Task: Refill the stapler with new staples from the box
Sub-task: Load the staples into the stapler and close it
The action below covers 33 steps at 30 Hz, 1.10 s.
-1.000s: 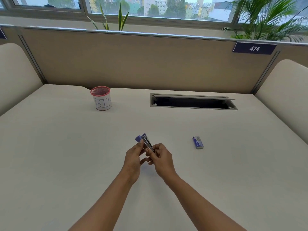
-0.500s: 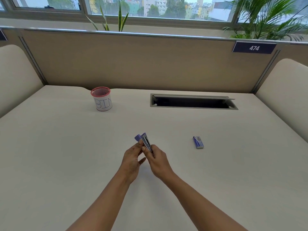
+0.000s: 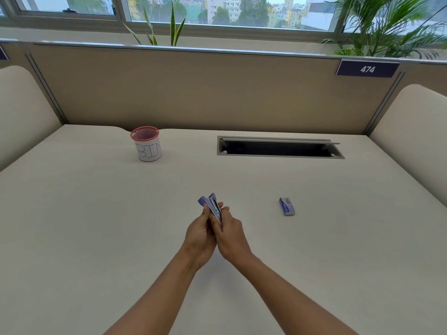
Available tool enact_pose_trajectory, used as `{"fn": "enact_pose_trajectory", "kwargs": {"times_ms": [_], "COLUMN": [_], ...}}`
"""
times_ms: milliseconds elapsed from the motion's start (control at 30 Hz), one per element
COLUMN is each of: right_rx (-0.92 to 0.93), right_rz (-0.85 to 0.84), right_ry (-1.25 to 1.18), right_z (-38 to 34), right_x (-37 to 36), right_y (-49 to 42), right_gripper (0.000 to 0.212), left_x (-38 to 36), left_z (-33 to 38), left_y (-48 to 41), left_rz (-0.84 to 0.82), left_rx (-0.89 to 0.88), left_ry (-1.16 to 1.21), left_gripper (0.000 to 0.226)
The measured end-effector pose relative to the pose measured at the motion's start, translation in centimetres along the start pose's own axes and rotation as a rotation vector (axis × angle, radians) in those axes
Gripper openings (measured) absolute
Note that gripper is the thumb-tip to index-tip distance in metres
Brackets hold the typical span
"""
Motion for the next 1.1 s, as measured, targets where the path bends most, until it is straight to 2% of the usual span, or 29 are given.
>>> {"fn": "enact_pose_trajectory", "kwargs": {"times_ms": [133, 467, 1100], "right_rx": [-0.016, -0.054, -0.083], "right_rz": [0.027, 0.044, 0.04], "right_ry": [0.052, 0.088, 0.095], "right_z": [-0.1, -0.7, -0.7], "right_x": [-0.1, -0.2, -0.4], "right_y": [0.0, 0.3, 0.4], "right_gripper": [0.03, 0.035, 0.036], "left_x": [-0.6, -1.2, -0.7], "left_z": [-0.3, -0.4, -0.5], "left_y": [0.1, 0.3, 0.0], "left_rz": [0.032, 0.082, 0.059], "left_rx": [0.007, 0.009, 0.015], "left_ry": [0.017, -0.009, -0.058], "left_gripper": [0.039, 0.038, 0.041]}}
Point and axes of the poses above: each hand's wrist, its own y-axis away from the middle knuckle, its own x-axis out of the back of the hand, z = x × y, the point moved 1 cm from there along -y, towards the middle knuckle, and after that the axes turned 4 degrees about y, right-handed, at the moved point
